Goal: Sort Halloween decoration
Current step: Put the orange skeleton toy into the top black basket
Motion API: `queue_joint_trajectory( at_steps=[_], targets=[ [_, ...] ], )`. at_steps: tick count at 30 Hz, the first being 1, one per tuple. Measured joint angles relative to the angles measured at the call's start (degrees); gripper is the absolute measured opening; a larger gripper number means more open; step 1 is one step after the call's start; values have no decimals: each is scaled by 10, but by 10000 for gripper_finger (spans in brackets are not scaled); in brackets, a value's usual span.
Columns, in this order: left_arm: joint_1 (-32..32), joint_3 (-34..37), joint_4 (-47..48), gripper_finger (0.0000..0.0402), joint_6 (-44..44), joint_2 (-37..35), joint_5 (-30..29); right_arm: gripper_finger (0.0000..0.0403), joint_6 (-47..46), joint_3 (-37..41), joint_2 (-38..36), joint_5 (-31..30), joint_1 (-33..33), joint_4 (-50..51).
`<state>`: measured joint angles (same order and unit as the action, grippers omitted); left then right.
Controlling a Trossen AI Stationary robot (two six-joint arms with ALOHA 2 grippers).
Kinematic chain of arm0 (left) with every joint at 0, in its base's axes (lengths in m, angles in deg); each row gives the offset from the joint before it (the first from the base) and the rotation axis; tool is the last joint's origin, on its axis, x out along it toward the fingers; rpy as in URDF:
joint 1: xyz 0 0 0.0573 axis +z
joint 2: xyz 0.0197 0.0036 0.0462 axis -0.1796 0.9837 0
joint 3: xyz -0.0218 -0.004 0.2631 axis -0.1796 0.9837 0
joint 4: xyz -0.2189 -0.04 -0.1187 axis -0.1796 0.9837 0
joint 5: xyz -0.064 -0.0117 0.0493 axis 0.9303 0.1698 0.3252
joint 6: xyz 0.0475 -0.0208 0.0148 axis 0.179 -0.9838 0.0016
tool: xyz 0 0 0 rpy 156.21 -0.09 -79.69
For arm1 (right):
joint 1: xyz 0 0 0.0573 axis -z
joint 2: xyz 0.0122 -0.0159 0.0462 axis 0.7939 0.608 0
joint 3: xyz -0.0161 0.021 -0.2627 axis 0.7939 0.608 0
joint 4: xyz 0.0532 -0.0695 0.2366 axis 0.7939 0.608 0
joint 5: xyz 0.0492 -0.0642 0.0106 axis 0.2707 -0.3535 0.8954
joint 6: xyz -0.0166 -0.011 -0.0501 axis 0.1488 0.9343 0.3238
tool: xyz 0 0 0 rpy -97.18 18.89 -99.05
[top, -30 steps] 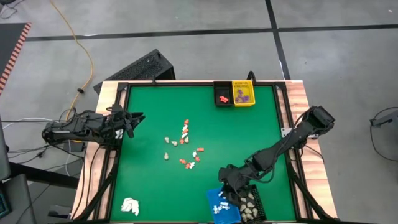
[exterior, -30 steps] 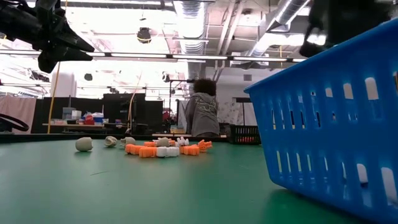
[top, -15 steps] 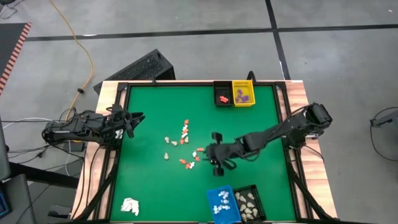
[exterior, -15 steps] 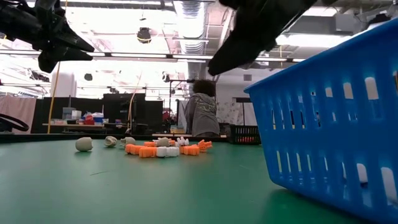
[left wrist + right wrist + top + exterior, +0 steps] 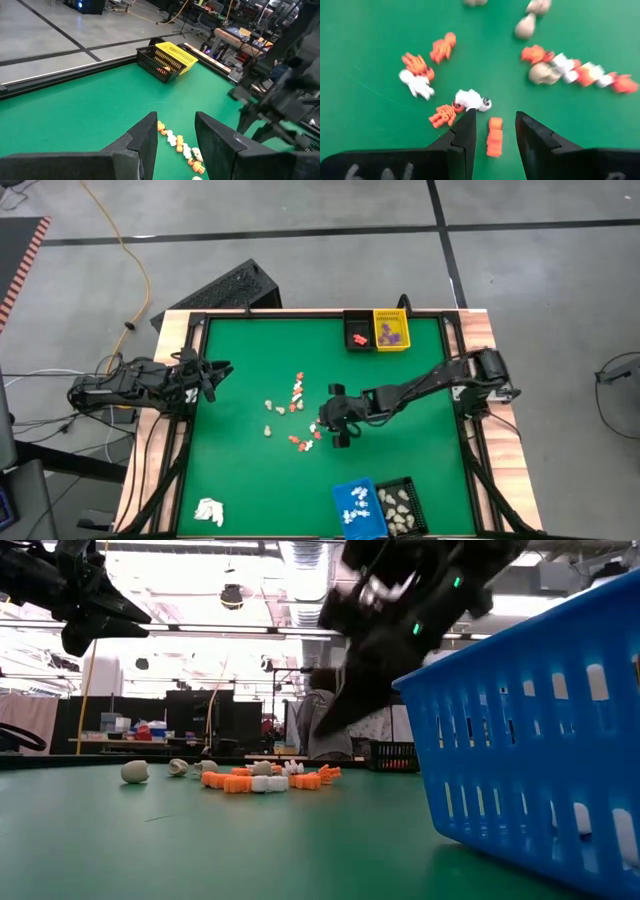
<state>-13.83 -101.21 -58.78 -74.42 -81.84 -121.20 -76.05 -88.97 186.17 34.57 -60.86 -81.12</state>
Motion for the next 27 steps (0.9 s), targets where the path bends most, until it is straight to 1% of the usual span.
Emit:
queue_joint_trajectory(
  at_steps=[7, 13, 15, 18, 25, 27],
  targets=[
    [0, 0, 2, 121, -1, 0, 5, 132, 3, 0, 57, 2, 19, -15],
    [0, 0, 2, 121, -7, 0, 5, 132, -10, -2, 77, 54, 45, -23],
    [0, 0, 1, 121, -10, 0, 6, 128, -16, -2, 77, 59, 48, -23],
    [0, 0, 1, 121, -11, 0, 5, 106, -23, -2, 77, 55, 46, -22],
    [0, 0, 1, 121, -12, 0, 5, 15, -49, -1, 68, 43, 46, -6],
    [0, 0, 1, 121, -15, 0, 5, 11, -53, 0, 60, 42, 48, 0]
  ],
)
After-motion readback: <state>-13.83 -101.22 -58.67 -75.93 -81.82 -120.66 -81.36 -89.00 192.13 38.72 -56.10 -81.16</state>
